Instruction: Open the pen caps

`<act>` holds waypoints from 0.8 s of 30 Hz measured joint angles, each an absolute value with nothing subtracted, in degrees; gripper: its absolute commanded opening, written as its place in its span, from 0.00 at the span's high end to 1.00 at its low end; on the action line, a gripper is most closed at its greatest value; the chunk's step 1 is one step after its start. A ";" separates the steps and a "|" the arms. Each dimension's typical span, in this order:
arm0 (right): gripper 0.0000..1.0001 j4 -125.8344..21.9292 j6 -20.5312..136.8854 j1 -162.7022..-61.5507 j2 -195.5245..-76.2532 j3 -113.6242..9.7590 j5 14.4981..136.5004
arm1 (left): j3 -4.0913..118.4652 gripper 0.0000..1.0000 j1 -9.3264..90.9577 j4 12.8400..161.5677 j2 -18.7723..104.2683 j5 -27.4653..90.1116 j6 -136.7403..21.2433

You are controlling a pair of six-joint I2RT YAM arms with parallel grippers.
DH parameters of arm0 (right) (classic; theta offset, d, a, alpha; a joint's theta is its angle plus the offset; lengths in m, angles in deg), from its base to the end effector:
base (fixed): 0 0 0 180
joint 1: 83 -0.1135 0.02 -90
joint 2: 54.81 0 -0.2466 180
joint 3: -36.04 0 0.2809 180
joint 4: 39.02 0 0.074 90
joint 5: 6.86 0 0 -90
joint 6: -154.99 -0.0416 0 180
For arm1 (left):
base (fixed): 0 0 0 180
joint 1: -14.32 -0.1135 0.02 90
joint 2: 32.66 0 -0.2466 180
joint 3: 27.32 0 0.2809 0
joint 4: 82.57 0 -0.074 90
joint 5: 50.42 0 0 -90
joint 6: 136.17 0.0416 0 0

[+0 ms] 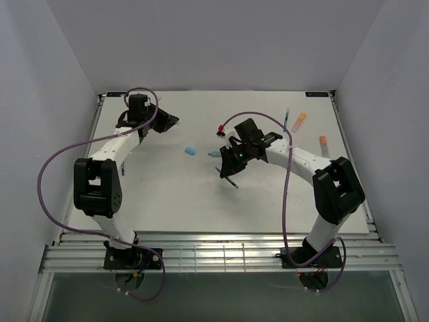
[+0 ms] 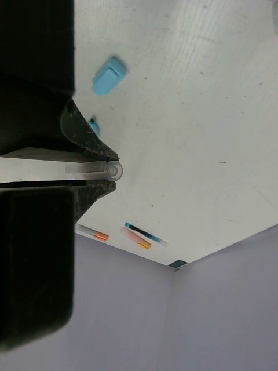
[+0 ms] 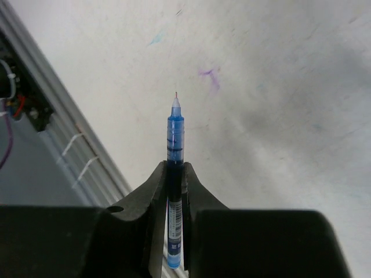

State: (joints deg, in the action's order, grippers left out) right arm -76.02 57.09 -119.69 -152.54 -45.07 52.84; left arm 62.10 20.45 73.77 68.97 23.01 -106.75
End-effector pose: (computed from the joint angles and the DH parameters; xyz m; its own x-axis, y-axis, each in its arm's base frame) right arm 0.2982 0.2484 0.1890 -0.7434 -0.4059 -0.5317 -0.6599 0.5748 0.4839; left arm 0.4328 -0.0584 0.2289 -0.5755 -0.7779 -0.2525 -0.3443 0.5105 -0.7879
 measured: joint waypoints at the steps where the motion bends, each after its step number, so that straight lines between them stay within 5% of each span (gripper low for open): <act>1: 0.92 -76.83 59.28 -119.58 -152.98 -46.78 54.67 | 60.35 1.00 20.93 73.99 67.98 23.05 -106.94; 9: 0.92 -79.28 78.14 -119.23 -160.80 -60.17 66.06 | 48.50 1.00 24.27 69.40 60.42 25.06 -110.77; 24: 0.92 -79.54 99.54 -119.14 -166.66 -61.11 68.90 | 45.33 1.00 29.21 67.49 64.42 29.02 -115.75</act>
